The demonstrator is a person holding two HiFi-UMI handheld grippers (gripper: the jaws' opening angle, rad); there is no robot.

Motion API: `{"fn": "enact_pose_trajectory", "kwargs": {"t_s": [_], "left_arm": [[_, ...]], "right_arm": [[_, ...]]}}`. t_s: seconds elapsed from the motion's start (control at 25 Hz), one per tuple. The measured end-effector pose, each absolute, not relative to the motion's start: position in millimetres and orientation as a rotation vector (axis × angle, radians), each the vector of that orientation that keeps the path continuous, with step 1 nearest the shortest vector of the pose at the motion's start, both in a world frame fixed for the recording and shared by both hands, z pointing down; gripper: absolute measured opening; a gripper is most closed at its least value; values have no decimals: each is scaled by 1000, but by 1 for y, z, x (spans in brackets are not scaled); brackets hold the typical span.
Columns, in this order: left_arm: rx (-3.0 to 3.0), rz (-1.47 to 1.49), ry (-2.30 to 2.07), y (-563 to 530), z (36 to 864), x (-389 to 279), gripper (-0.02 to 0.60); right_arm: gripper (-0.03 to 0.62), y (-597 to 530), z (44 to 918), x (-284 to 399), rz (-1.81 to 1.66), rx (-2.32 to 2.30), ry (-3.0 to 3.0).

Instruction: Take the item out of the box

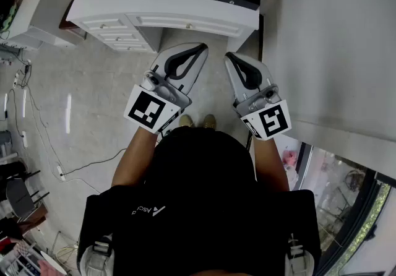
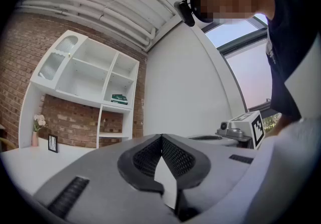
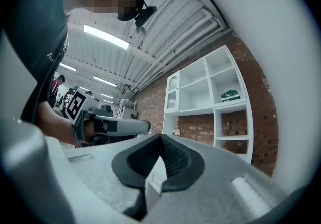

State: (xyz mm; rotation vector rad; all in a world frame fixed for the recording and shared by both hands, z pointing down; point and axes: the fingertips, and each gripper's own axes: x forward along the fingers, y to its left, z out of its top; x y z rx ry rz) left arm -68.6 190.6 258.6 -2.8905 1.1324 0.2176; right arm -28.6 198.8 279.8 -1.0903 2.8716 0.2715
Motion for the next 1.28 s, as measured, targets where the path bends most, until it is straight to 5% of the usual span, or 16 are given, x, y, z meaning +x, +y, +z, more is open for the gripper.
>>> {"fn": "enact_pose_trajectory", "kwargs": {"t_s": [1.28], "left_arm": [[-2913,273,1043,162,255,-136,0]], "right_arm": [[2,180,284,-75,264,-1249,2843]]}}
